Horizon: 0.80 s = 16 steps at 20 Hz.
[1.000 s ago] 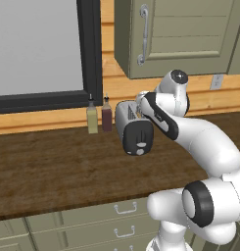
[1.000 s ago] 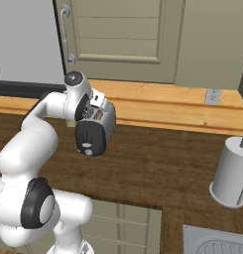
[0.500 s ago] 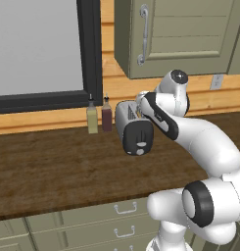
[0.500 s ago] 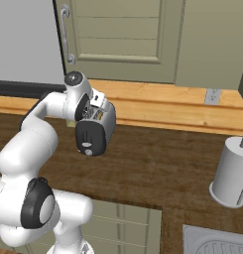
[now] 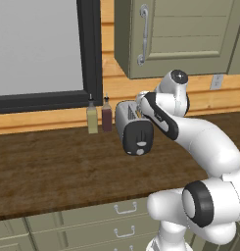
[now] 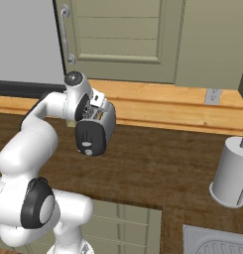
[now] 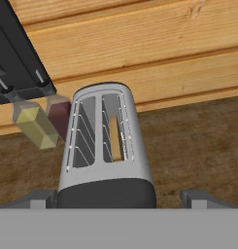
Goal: Start the toaster. Once the lever pops up, take the bread to the plate on the dining counter.
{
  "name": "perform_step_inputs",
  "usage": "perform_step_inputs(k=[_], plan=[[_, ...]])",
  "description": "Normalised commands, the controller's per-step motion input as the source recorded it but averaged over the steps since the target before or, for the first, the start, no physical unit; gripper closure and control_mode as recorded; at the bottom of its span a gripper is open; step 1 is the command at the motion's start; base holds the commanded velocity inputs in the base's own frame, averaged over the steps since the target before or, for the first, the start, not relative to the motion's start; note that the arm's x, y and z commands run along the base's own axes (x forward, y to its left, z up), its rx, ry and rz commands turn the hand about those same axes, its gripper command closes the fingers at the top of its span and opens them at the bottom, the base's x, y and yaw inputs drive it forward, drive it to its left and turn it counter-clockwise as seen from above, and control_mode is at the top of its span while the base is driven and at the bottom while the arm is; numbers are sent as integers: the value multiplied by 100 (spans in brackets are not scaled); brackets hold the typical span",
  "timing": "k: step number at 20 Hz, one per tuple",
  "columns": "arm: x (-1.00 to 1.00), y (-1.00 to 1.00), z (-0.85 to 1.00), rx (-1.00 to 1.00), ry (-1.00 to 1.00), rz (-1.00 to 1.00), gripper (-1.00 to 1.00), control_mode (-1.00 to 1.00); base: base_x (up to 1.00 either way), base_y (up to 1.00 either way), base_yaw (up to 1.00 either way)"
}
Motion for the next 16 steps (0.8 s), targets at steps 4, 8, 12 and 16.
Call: perform_step_inputs(k=[4,8,12,16], plan=[[0,0,0,0,0,0,-100,-100,0,0,0],[0,0,0,0,0,0,-100,-100,0,0,0],[0,0,0,0,0,0,-100,-100,0,0,0],[0,0,0,0,0,0,-100,-100,0,0,0]])
